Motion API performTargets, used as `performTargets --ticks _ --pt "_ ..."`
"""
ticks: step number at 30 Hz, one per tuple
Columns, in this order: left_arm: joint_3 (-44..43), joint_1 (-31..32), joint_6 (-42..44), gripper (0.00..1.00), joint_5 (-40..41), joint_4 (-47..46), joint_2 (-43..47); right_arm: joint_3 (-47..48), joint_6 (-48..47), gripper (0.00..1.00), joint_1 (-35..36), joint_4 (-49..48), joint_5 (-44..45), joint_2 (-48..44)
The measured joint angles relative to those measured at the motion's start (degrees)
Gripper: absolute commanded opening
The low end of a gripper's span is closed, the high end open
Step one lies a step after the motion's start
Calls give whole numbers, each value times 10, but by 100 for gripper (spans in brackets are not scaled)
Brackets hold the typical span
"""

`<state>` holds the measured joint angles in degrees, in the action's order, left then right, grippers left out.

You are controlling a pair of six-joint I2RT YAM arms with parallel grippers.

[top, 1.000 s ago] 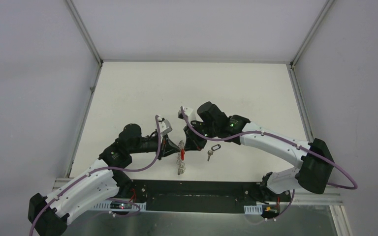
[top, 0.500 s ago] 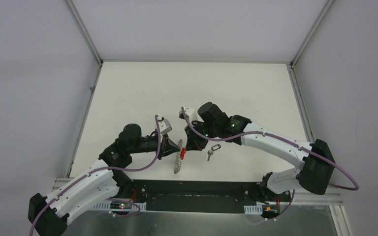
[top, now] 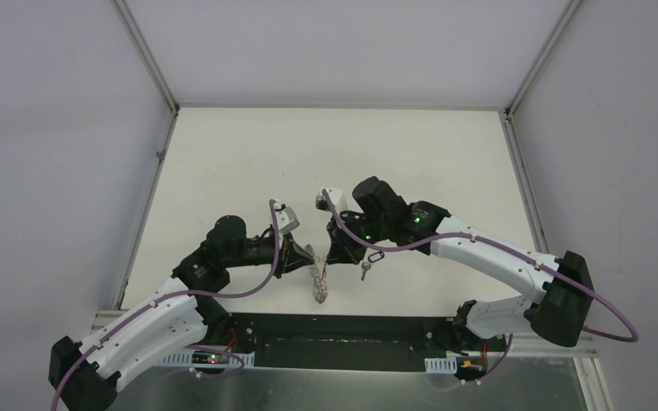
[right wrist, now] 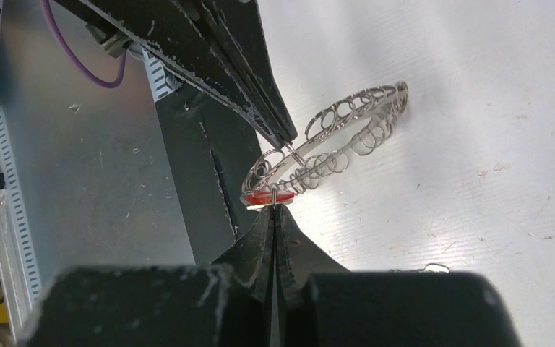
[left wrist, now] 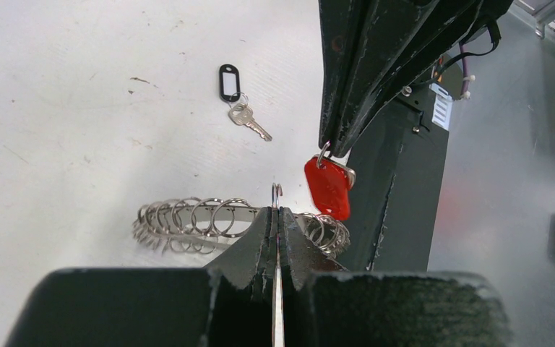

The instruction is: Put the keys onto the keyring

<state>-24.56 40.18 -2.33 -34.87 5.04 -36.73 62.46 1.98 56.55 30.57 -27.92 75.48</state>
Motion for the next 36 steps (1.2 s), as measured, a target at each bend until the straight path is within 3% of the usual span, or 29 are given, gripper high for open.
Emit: performTargets --ticks 36 --pt "0 0 -3 0 0 0 0 96 -39 0 41 74 70 94"
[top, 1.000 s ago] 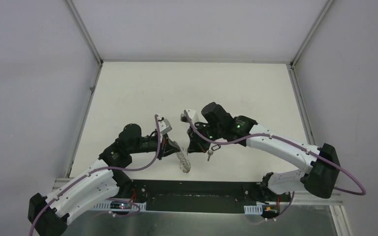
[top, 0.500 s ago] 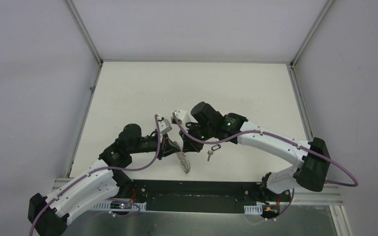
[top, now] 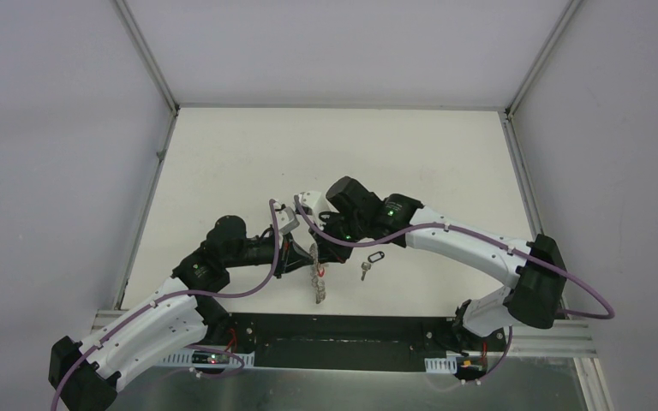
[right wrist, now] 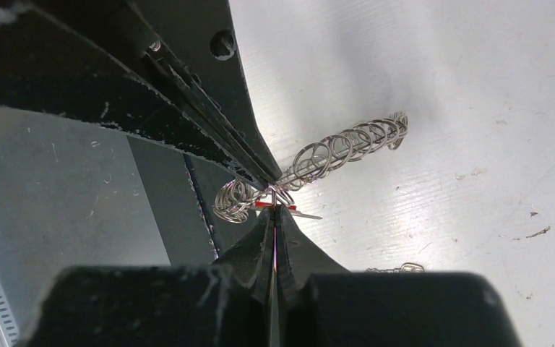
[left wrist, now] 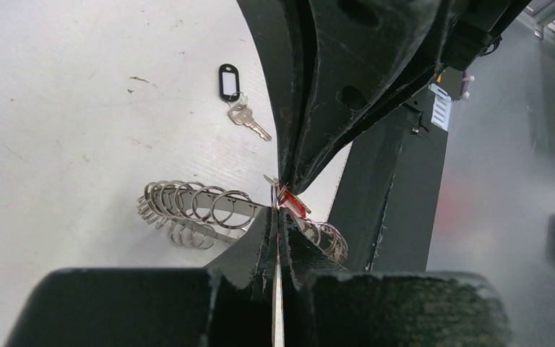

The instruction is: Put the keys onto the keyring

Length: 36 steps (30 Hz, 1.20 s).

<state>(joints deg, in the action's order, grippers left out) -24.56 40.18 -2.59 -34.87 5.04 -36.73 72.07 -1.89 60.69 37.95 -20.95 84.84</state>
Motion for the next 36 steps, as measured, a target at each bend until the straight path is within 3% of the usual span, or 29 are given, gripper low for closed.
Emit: performTargets --ticks 36 --pt "0 0 -5 0 4 3 4 42 7 0 1 50 49 26"
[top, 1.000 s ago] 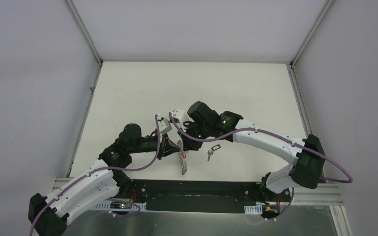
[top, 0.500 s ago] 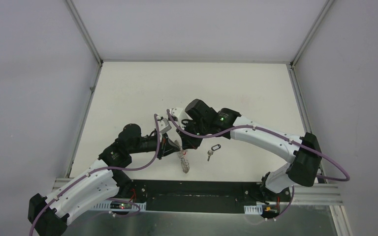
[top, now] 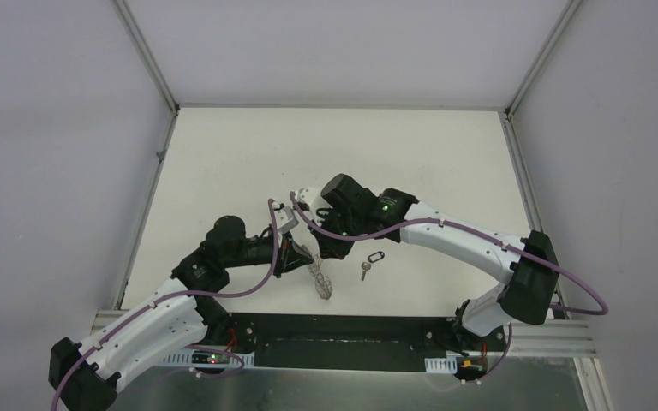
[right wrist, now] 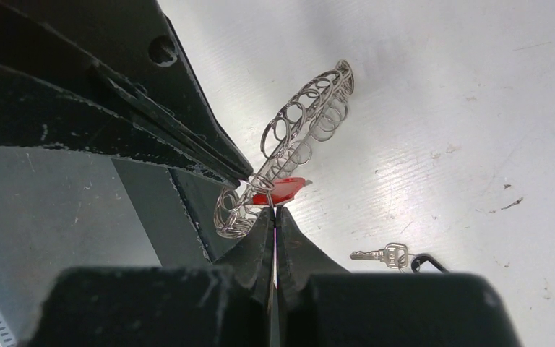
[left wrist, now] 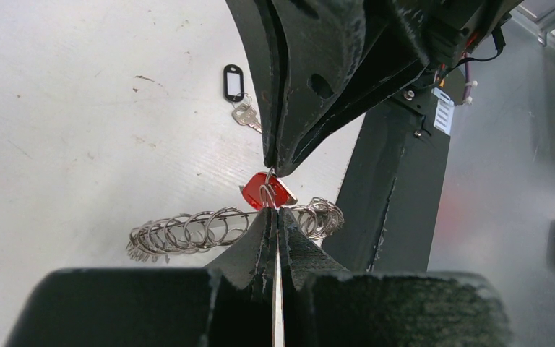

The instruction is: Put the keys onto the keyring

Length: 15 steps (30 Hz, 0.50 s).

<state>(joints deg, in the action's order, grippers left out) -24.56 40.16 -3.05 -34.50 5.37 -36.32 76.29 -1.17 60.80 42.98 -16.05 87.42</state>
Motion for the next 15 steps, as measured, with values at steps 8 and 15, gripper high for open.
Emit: performTargets --ticks 8,15 --pt "0 0 0 0 0 0 1 -7 2 0 0 -5 0 0" --pt "0 0 0 0 -1 3 5 -26 10 8 0 -24 -7 0"
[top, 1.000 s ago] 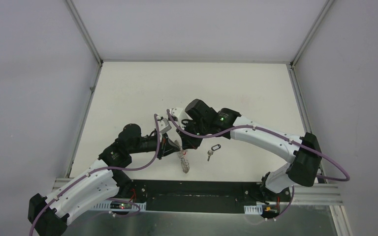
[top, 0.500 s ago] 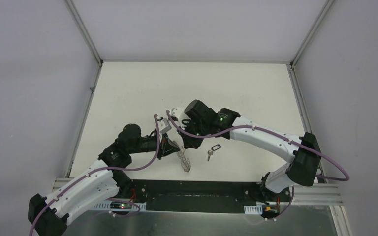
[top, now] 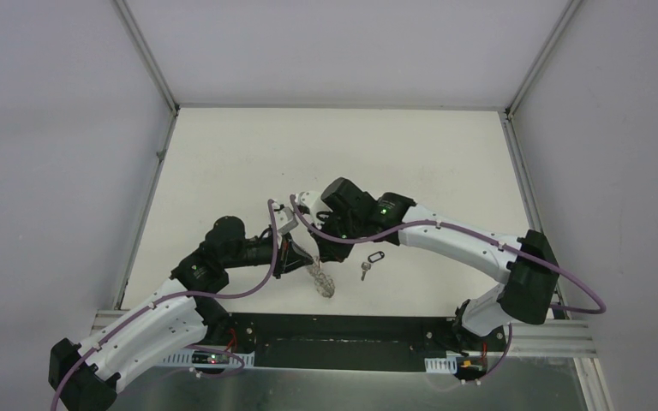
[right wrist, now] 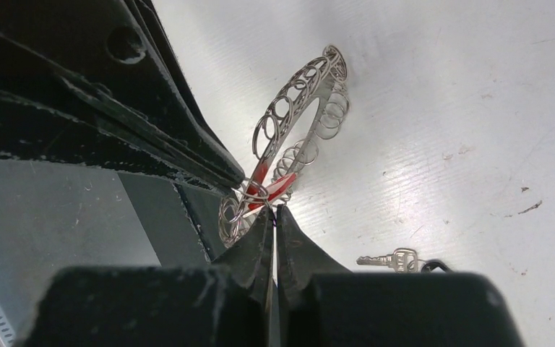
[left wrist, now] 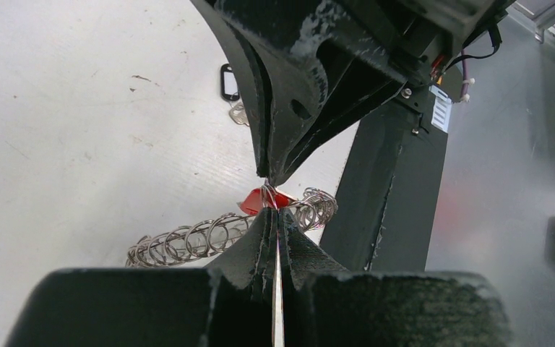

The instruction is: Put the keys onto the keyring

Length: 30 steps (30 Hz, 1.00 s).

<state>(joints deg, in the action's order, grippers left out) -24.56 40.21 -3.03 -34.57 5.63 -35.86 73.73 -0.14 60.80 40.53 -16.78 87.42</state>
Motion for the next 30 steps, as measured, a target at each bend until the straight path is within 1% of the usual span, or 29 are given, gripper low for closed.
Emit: performTargets --ticks 3,4,6,7,10,11,12,18,23,26,30 --pt "0 0 0 0 0 0 0 -7 2 23 0 -8 0 0" --pt "0 0 0 0 0 1 0 -11 2 31 0 -10 2 0" --pt "0 0 0 0 0 1 1 -21 2 51 0 -13 9 -3" --pt "0 0 0 0 0 1 2 -28 -1 59 0 -16 16 -7" --pt "0 0 0 0 0 1 3 -57 1 77 0 -36 41 -39" --pt "0 0 0 0 -1 1 3 -71 1 93 0 -45 51 -58" --pt "0 0 0 0 -1 1 3 -86 0 99 0 -57 61 -81" --pt "0 0 4 0 -4 1 7 -168 -4 100 0 -152 97 -216" --pt "0 3 17 0 -7 1 17 -223 -6 100 0 -236 129 -274" --pt "0 3 32 0 -18 1 25 -262 -24 99 0 -292 107 -290" --pt "0 3 57 0 -29 1 39 -343 -73 99 0 -411 20 -299"
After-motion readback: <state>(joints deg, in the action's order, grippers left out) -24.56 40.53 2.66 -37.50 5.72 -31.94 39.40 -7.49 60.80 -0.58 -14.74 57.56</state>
